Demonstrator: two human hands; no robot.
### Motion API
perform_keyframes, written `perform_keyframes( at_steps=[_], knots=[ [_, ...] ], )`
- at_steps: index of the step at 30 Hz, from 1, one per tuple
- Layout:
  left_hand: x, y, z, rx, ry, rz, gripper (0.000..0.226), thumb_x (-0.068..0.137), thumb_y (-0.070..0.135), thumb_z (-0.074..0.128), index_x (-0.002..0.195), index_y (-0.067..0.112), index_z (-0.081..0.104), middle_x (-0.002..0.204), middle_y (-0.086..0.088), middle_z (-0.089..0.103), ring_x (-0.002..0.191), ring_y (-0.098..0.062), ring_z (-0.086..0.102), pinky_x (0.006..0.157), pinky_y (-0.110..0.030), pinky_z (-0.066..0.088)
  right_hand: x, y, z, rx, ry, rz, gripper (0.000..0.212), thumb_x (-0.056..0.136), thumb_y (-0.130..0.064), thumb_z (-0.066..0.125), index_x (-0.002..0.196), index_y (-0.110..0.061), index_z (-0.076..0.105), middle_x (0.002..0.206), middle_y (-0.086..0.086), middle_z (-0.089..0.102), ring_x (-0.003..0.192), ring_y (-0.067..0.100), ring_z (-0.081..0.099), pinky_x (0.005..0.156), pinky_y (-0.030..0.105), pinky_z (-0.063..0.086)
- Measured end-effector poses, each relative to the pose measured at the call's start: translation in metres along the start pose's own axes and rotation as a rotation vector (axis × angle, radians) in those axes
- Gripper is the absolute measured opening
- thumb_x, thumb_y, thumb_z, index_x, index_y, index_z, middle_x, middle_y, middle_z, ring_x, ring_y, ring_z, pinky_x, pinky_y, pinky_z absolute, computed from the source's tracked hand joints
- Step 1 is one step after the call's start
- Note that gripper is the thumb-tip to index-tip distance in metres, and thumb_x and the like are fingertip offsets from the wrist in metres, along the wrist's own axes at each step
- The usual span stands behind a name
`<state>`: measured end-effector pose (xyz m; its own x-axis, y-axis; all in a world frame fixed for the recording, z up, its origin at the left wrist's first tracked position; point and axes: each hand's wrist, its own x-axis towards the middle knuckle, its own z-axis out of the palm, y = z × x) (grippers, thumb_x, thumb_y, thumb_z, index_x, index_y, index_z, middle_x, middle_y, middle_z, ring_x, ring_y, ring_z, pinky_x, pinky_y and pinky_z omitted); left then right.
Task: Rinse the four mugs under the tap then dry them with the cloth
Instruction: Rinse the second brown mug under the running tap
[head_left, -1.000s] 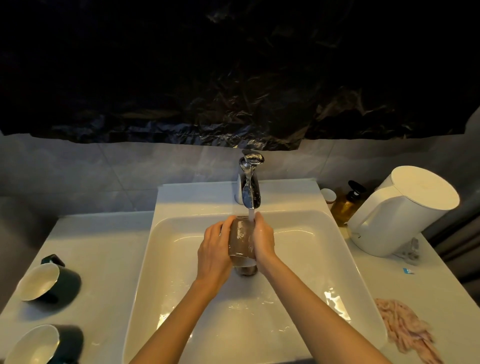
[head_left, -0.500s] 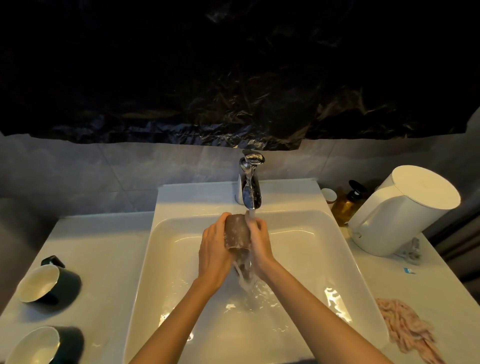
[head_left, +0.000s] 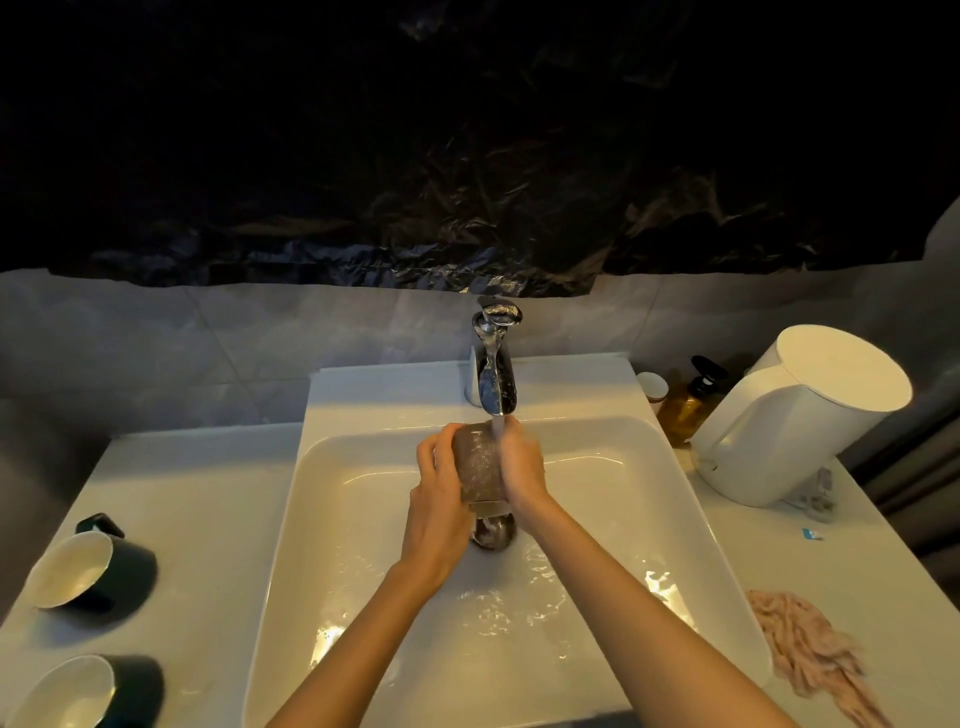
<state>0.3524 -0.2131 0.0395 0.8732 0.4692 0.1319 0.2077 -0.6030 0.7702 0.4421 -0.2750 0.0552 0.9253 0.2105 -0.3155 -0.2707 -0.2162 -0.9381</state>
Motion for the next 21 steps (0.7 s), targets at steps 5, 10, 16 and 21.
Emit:
perform_keyframes(
  at_steps=[5,10,16,21],
  knots=[
    [0.008,0.001,-0.003,-0.093,0.0,-0.085,0.059,0.095,0.03,0.054,0.143,0.026,0.02,0.14,0.002,0.03,0.095,-0.009,0.052,0.071,-0.017,0.05,-0.021,0.016,0.01,-0.117,-0.005,-0.242,0.026,0.097,-0.046,0.044,0.111,-0.025,0.051,0.112,-0.002,0.055,0.095,0.012,0.058,0.081,0.03,0.052],
    [0.003,0.002,-0.001,-0.139,-0.01,-0.087,0.066,0.091,0.024,0.06,0.144,0.025,0.021,0.144,0.001,0.029,0.106,-0.011,0.05,0.081,-0.021,0.05,-0.008,0.004,0.004,-0.034,-0.008,-0.131,0.018,0.097,-0.043,0.047,0.09,-0.028,0.055,0.099,0.002,0.062,0.092,0.021,0.062,0.081,0.038,0.052],
    [0.008,-0.001,0.002,-0.293,0.048,-0.176,0.054,0.091,0.028,0.061,0.138,0.032,0.033,0.137,0.003,0.046,0.118,-0.015,0.051,0.093,-0.028,0.05,-0.013,0.017,-0.001,0.244,-0.073,-0.004,0.04,0.091,-0.055,0.051,0.107,-0.019,0.052,0.106,0.003,0.062,0.098,0.017,0.063,0.089,0.036,0.053],
    [0.002,-0.003,0.003,-0.209,0.04,-0.094,0.049,0.095,0.031,0.054,0.14,0.035,0.035,0.141,0.006,0.045,0.122,-0.014,0.05,0.094,-0.024,0.046,-0.024,0.017,0.003,-0.064,0.084,-0.207,0.032,0.094,-0.055,0.047,0.103,-0.025,0.049,0.107,-0.002,0.056,0.091,0.007,0.057,0.073,0.021,0.046]
  ],
)
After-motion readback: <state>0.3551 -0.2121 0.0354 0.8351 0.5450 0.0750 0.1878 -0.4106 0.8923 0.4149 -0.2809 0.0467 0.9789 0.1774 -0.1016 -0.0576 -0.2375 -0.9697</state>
